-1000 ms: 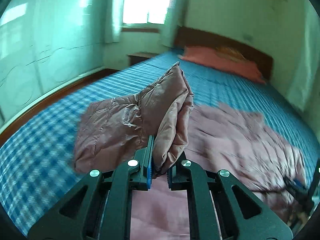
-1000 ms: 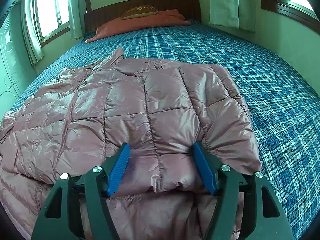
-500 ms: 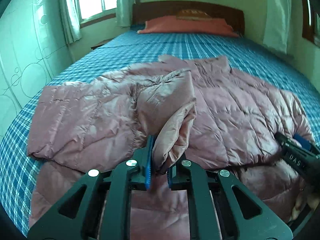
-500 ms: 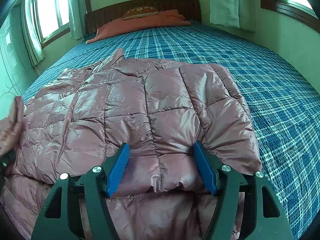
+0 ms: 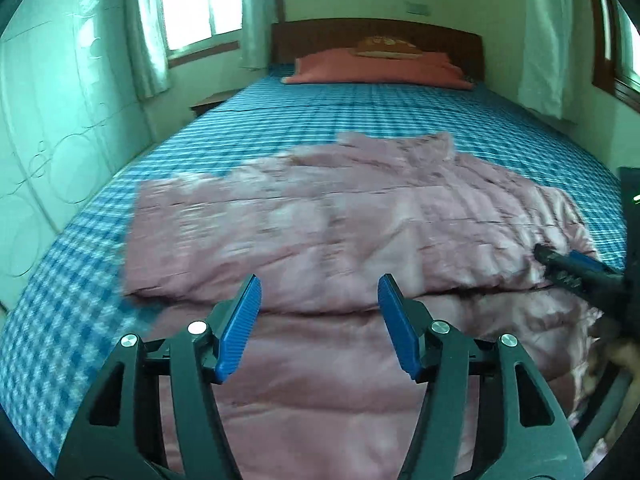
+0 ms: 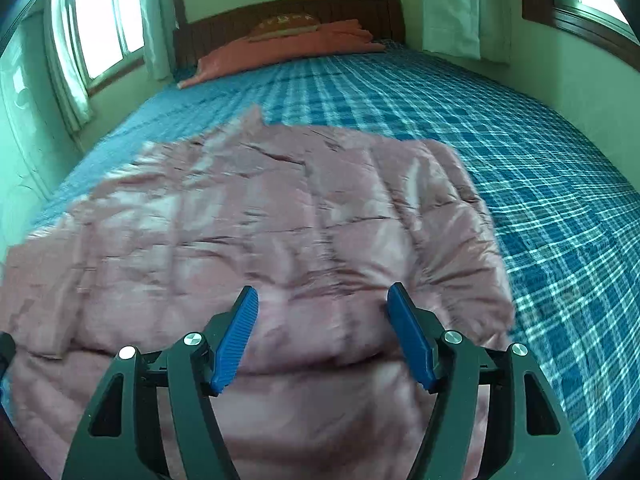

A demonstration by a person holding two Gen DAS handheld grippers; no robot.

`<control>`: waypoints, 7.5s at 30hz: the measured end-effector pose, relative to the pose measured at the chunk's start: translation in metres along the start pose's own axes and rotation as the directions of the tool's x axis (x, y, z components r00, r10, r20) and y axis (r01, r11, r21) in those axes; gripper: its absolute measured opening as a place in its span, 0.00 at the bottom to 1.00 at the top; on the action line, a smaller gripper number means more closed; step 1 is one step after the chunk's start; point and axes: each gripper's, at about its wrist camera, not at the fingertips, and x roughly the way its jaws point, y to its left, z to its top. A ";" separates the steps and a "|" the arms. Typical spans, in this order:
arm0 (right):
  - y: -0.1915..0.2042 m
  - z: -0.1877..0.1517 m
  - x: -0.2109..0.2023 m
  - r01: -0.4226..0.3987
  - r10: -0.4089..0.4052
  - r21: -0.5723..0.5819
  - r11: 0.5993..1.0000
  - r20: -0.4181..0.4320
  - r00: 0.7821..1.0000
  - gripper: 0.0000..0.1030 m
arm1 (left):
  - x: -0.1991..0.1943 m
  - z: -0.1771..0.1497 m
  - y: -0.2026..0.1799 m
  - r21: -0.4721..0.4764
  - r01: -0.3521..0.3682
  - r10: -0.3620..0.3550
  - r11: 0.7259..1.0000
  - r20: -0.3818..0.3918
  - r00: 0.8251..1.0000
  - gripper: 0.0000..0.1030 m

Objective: Fold large clothes

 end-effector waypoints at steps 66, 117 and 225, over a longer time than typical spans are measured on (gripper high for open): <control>-0.046 0.061 0.055 -0.021 0.023 0.044 0.999 -0.044 0.999 0.18 | 0.149 0.066 0.069 -0.051 -0.193 0.182 0.980 -0.167 0.969 0.61; -0.183 -0.237 -0.202 -0.188 0.227 0.470 0.862 -0.027 0.974 0.52 | -0.143 -0.204 0.190 -0.728 0.047 -0.260 0.684 -0.183 0.948 0.61; -0.124 0.085 0.065 -0.313 0.303 0.443 0.840 0.096 0.948 0.54 | 0.144 0.111 0.112 -0.382 0.202 -0.253 0.902 -0.086 0.964 0.34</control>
